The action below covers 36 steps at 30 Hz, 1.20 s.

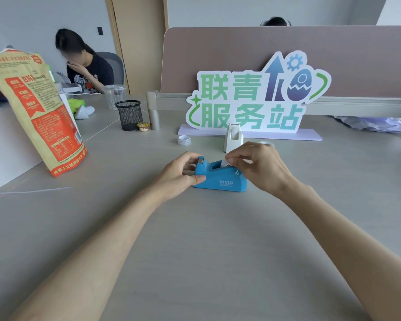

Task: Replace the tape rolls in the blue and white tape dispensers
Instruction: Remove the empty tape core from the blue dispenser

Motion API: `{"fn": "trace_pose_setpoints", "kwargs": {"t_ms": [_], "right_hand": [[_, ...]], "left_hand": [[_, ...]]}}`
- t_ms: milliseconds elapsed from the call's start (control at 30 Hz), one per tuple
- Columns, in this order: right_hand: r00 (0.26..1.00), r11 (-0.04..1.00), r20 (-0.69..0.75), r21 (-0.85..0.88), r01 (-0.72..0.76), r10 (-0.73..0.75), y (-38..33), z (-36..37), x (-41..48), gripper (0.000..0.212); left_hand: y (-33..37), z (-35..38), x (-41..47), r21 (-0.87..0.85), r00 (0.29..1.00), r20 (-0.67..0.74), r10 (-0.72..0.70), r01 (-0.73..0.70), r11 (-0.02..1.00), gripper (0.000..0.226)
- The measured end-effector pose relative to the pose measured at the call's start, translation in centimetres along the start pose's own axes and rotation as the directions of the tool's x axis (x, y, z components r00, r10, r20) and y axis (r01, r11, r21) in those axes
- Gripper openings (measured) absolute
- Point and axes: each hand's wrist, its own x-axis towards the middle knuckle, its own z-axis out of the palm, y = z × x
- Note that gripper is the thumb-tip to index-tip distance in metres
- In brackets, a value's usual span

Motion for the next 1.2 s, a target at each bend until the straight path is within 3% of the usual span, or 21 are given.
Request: {"fn": "trace_pose_setpoints", "kwargs": {"t_ms": [167, 333, 600, 700, 800, 867, 933, 1033, 1200], "right_hand": [[0.997, 0.993, 0.049, -0.098, 0.062, -0.057, 0.0, -0.6, 0.1, 0.024], [0.997, 0.993, 0.043, -0.089, 0.072, -0.068, 0.6, -0.6, 0.1, 0.027], [0.946, 0.985, -0.276, -0.052, 0.163, -0.171, 0.0, 0.7, -2.8, 0.024], [0.937, 0.986, -0.318, 0.038, 0.161, -0.141, -1.3, 0.8, -4.0, 0.025], [0.958, 0.981, -0.27, 0.137, 0.139, -0.098, -2.1, 1.0, -5.6, 0.024], [0.977, 0.982, -0.189, 0.14, 0.131, -0.103, -2.1, 1.2, -6.5, 0.025], [0.981, 0.983, -0.118, 0.082, 0.164, -0.154, -1.7, 1.5, -6.9, 0.026], [0.982, 0.982, -0.072, 0.051, 0.18, -0.176, -1.3, 1.8, -6.5, 0.025], [0.992, 0.984, -0.042, 0.121, 0.127, -0.123, -1.2, 1.8, -6.3, 0.019]], "left_hand": [[0.2, 0.1, -0.1, 0.018, 1.0, 0.003, -0.007, 0.007, 1.0, 0.043], [0.3, 0.5, -0.2, 0.03, 1.0, -0.008, -0.008, 0.008, 1.0, 0.041], [0.7, 1.0, -0.8, 0.09, 0.999, -0.049, -0.012, 0.016, 0.996, 0.043], [0.9, 1.0, -1.2, 0.226, 0.999, -0.045, 0.029, -0.018, 0.974, 0.051], [1.4, 0.6, -1.9, 0.538, 0.966, -0.058, 0.251, -0.181, 0.823, 0.063], [2.8, 0.5, -2.6, 0.708, 0.893, -0.013, 0.45, -0.31, 0.634, 0.053], [4.6, 0.6, -3.5, 0.746, 0.869, 0.098, 0.485, -0.387, 0.541, 0.034], [5.7, 1.0, -4.2, 0.696, 0.914, 0.241, 0.327, -0.397, 0.598, 0.03], [4.4, 1.6, -3.8, 0.643, 0.916, 0.283, 0.285, -0.401, 0.652, 0.024]]}}
